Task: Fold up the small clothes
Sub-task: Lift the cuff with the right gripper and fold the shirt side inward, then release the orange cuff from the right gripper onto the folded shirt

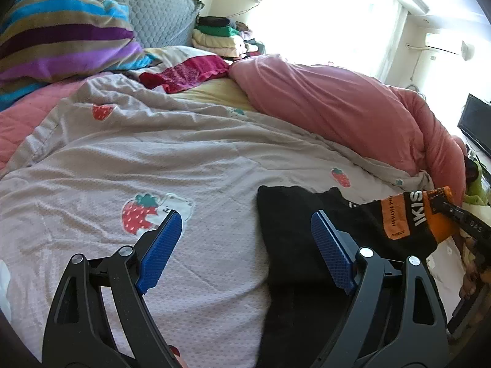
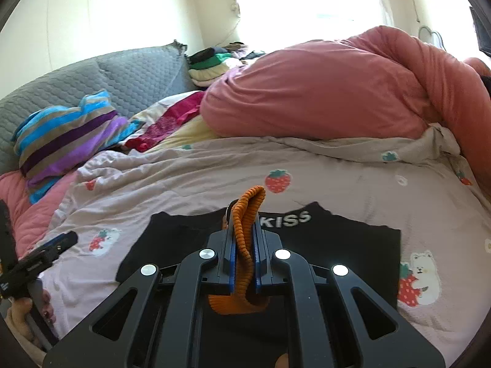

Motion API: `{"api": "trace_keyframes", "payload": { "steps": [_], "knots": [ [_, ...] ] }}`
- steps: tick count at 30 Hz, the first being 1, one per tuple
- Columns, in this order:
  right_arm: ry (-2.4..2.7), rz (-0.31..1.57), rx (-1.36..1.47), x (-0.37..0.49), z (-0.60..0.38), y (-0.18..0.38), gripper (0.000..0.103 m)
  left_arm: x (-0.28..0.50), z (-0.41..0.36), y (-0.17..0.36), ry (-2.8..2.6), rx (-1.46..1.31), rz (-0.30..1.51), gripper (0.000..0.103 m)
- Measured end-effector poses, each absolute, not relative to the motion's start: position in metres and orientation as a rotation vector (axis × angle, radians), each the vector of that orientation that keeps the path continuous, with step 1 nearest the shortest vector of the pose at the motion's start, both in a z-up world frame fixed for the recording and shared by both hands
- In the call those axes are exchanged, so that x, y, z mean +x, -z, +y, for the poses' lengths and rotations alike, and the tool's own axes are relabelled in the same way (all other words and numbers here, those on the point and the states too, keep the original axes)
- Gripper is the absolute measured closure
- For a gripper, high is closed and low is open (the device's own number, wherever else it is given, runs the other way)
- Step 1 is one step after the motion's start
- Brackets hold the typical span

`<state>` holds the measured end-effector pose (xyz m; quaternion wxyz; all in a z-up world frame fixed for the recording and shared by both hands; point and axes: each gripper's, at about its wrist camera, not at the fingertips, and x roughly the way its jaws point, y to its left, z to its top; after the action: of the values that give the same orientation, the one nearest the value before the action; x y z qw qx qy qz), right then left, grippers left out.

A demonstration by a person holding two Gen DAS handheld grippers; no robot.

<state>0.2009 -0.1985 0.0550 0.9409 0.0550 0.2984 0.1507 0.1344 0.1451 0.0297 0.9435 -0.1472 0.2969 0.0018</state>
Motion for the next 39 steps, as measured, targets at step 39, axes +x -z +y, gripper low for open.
{"api": "trace_keyframes", "payload": {
  "steps": [39],
  "knots": [
    [-0.144, 0.703, 0.169, 0.205, -0.266, -0.011, 0.085, 0.229, 0.016, 0.018, 0.195, -0.114, 0.934, 0.024]
  ]
}}
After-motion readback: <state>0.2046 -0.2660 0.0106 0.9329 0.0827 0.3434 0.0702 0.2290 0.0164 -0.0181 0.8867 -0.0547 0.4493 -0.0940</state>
